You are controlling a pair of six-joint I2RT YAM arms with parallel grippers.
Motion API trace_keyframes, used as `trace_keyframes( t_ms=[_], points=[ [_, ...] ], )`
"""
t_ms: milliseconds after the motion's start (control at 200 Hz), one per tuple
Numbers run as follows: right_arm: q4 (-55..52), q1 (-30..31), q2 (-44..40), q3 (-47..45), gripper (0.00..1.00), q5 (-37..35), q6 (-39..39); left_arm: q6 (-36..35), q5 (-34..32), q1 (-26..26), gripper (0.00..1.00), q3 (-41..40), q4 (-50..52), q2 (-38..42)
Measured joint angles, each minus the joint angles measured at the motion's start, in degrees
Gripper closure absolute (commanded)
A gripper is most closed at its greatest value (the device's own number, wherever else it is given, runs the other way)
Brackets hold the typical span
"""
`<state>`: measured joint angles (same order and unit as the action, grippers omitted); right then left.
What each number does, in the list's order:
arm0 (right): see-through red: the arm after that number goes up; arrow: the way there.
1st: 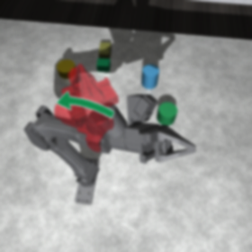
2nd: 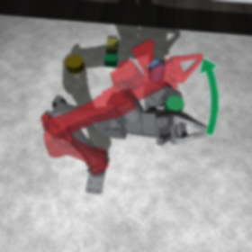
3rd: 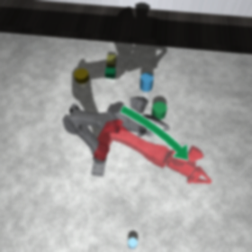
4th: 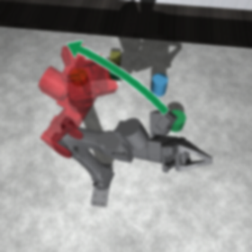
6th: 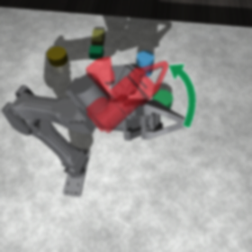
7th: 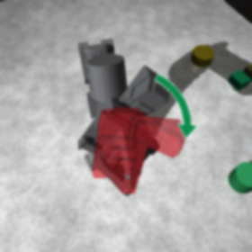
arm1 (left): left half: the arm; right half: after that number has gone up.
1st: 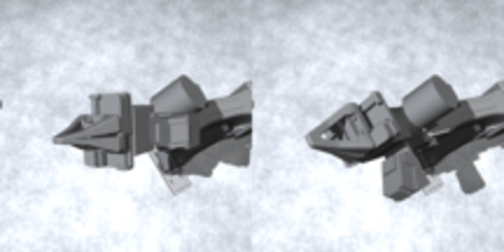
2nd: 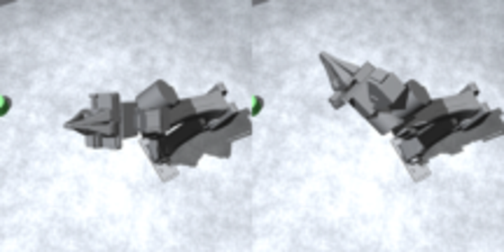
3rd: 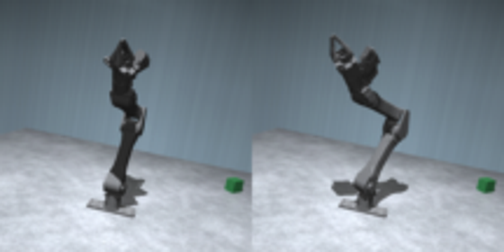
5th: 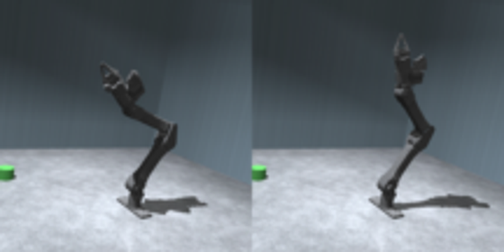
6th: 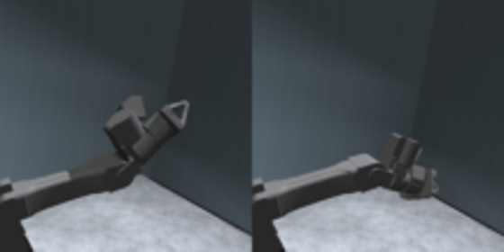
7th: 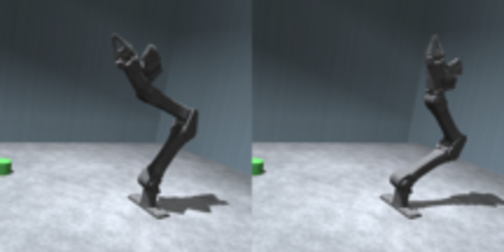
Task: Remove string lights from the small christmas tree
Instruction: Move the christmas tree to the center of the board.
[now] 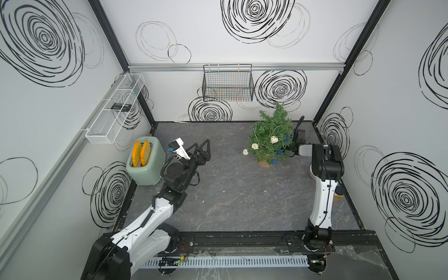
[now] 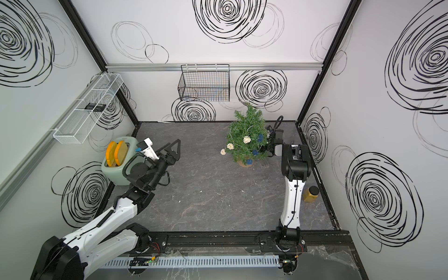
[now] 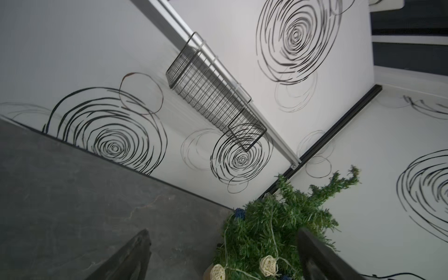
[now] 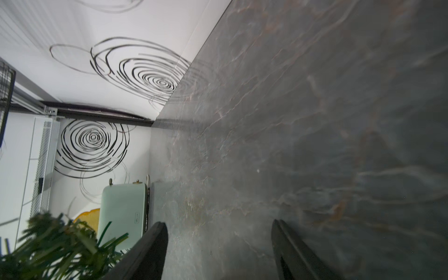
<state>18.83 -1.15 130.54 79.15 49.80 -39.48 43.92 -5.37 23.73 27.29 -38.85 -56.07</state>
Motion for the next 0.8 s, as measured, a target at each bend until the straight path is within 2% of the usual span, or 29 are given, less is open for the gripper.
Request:
trace_keyframes(
  t_ms=[210,405,800],
  points=[
    [3.39,4.59,-4.35,-8.2,0.27,0.0,0.33,1.51,-4.63,3.65,0.04,-3.63,7.72,0.87],
    [9.73,9.01,-8.11,-16.41,0.28,-0.76,-1.64,2.62,-8.13,4.79,0.03,-4.81,14.01,8.57],
    [12.28,20.65,-8.39,-17.51,0.28,-2.19,-2.16,2.4,-11.43,4.76,0.04,-4.92,26.18,25.03]
  ],
)
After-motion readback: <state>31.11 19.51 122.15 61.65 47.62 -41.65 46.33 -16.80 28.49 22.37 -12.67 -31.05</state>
